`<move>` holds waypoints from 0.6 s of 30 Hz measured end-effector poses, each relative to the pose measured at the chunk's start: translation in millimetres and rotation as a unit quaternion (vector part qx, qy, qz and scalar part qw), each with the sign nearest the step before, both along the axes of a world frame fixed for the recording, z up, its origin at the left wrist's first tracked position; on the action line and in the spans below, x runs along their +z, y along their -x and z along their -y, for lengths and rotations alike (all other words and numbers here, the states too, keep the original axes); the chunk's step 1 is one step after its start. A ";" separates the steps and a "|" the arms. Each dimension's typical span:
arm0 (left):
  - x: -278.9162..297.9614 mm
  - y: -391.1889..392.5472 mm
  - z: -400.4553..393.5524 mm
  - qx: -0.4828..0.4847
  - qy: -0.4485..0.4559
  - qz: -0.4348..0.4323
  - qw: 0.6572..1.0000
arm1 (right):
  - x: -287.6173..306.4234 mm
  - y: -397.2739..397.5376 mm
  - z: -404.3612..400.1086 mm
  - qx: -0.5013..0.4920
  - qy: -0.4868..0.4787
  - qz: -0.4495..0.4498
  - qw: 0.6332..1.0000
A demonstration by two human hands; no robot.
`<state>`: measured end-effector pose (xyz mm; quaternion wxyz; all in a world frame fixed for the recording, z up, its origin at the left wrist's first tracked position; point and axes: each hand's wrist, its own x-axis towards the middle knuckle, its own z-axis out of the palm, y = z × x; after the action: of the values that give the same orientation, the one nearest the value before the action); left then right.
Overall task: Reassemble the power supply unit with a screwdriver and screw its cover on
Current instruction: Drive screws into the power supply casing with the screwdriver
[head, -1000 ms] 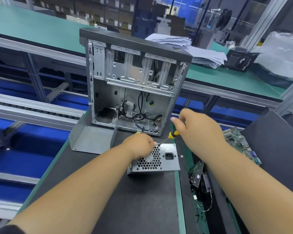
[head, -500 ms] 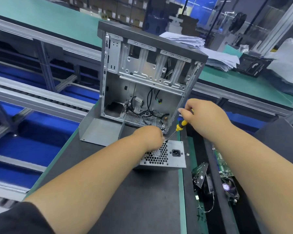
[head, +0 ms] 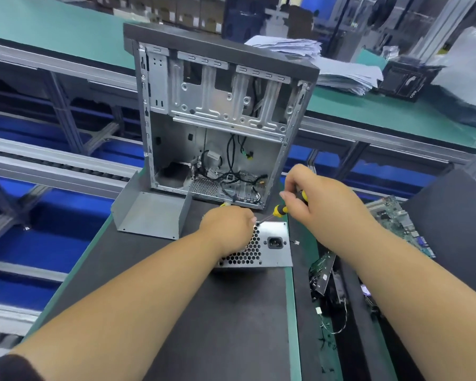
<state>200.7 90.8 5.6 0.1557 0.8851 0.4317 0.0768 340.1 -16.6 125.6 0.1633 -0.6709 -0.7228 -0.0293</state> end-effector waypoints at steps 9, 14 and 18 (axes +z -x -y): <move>-9.4 -1.7 8.8 0.033 -0.063 0.002 0.997 | -5.8 3.8 -6.8 -0.050 -0.029 -0.127 0.990; -10.3 -0.5 6.2 0.025 -0.065 -0.014 0.997 | 8.8 3.6 -7.5 0.028 0.062 -0.051 0.996; -10.7 -0.7 7.5 0.029 -0.070 -0.016 0.997 | 22.0 -1.8 -9.5 0.005 0.040 0.011 0.999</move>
<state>201.4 83.4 -5.1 0.0843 0.8822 0.4531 0.0967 341.9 -7.2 147.6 0.1280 -0.6732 -0.7283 -0.0072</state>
